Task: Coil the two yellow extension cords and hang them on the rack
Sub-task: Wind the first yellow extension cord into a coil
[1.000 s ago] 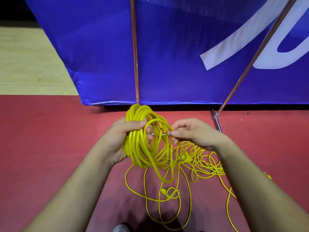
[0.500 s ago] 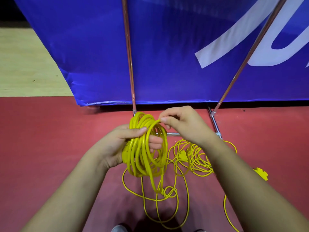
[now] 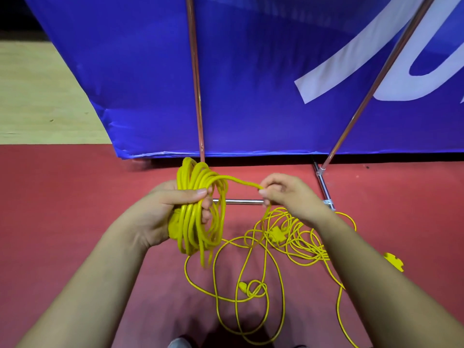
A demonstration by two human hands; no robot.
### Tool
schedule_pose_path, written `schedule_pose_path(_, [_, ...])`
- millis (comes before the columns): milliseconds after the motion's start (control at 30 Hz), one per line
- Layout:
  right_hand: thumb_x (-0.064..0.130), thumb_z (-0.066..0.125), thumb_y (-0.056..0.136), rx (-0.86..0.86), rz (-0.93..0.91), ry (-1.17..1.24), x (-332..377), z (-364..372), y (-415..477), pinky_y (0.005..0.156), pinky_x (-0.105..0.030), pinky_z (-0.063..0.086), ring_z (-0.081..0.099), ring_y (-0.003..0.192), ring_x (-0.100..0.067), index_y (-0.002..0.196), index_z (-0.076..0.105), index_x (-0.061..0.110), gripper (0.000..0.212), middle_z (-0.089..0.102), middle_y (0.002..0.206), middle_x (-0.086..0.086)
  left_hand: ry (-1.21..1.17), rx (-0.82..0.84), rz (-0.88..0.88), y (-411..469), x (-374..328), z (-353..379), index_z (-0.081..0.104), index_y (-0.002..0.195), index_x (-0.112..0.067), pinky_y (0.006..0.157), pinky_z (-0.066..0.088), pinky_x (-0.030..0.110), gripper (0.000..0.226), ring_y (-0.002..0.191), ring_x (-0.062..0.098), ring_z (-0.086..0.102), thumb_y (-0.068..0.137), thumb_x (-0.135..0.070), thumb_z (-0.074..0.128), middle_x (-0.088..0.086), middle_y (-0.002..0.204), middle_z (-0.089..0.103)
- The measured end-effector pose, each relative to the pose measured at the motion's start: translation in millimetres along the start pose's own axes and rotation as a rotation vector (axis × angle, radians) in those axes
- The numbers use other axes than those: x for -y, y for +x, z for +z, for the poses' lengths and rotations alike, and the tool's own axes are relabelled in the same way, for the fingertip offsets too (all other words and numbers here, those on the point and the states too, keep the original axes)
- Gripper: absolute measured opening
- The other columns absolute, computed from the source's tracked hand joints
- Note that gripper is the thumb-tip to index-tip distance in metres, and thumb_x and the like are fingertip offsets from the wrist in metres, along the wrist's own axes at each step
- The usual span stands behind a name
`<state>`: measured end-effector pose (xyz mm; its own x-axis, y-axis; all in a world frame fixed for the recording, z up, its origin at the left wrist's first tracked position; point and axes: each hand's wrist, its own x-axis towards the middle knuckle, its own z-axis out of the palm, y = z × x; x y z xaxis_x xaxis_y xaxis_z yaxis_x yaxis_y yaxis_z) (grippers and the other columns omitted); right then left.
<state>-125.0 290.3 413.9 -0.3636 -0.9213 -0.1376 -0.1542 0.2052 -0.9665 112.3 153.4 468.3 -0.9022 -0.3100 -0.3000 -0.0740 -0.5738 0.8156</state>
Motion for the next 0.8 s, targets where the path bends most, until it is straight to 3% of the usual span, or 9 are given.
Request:
schedule_pose_path(100, [0.002,0.065,0.088,-0.135,-0.027,0.083,7.2,-0.2,5.0,0.05,-0.024,0.041,0.047,0.051,-0.014,0.087,0.068,0.013,0.011,0.055,0.06,-0.004,-0.018,-0.032,-0.079,-0.1,3.9,0.2,0.072,0.083,-0.004,0.058,0.056,0.033,0.052,0.059,0.025,0.066,0.044,-0.032,0.092,0.014,0.074,0.067])
schedule_pose_path(233, [0.003,0.068,0.085,-0.059,-0.127,-0.02,34.8,15.8,1.6,0.049,-0.019,0.033,0.046,0.054,-0.01,0.085,0.073,0.011,0.009,0.057,0.057,0.003,-0.058,-0.036,-0.105,1.2,4.8,4.3,0.072,0.079,-0.002,0.055,0.056,0.034,0.051,0.056,0.026,0.065,0.045,-0.036,0.091,0.015,0.071,0.068])
schedule_pose_path(333, [0.001,0.068,0.085,0.101,-0.243,-0.16,62.8,32.5,-4.7,0.052,-0.016,0.043,0.056,0.055,-0.004,0.086,0.073,0.003,0.006,0.066,0.062,0.005,0.025,-0.043,-0.115,1.1,7.8,8.6,0.072,0.074,-0.003,0.052,0.054,0.03,0.027,0.052,0.023,0.063,0.068,-0.029,0.075,0.013,0.066,0.066])
schedule_pose_path(433, [0.004,0.07,0.084,0.143,-0.308,-0.187,73.5,41.7,-8.5,0.062,-0.031,0.053,0.066,0.069,-0.024,0.089,0.073,0.007,0.007,0.071,0.077,-0.009,0.056,-0.019,-0.072,1.1,11.7,11.6,0.07,0.079,-0.008,0.054,0.051,0.029,0.014,0.052,0.02,0.058,0.079,-0.02,0.062,0.008,0.064,0.059])
schedule_pose_path(533, [0.005,0.069,0.086,0.154,-0.193,-0.115,59.2,35.4,-5.8,0.05,-0.02,0.042,0.054,0.056,-0.013,0.09,0.066,0.009,0.006,0.06,0.07,-0.013,0.032,0.017,0.011,2.5,12.8,10.6,0.065,0.079,-0.011,0.055,0.048,0.028,0.01,0.053,0.016,0.052,0.077,-0.018,0.072,0.003,0.064,0.052])
schedule_pose_path(633, [0.006,0.065,0.089,0.262,-0.021,-0.044,33.0,24.4,-3.1,0.059,-0.021,0.044,0.056,0.06,-0.014,0.088,0.06,0.007,0.005,0.061,0.07,-0.009,0.03,-0.001,0.026,4.0,12.0,7.3,0.06,0.084,-0.008,0.057,0.049,0.029,0.03,0.055,0.016,0.053,0.07,-0.024,0.081,0.002,0.066,0.053])
schedule_pose_path(800, [0.004,0.061,0.091,0.198,-0.022,0.022,18.4,10.8,1.1,0.062,-0.02,0.046,0.057,0.06,-0.015,0.086,0.059,0.008,0.007,0.061,0.067,-0.01,0.129,-0.039,-0.073,0.7,10.0,7.3,0.066,0.077,-0.008,0.054,0.051,0.027,0.006,0.054,0.018,0.057,0.077,-0.014,0.065,0.007,0.067,0.058])
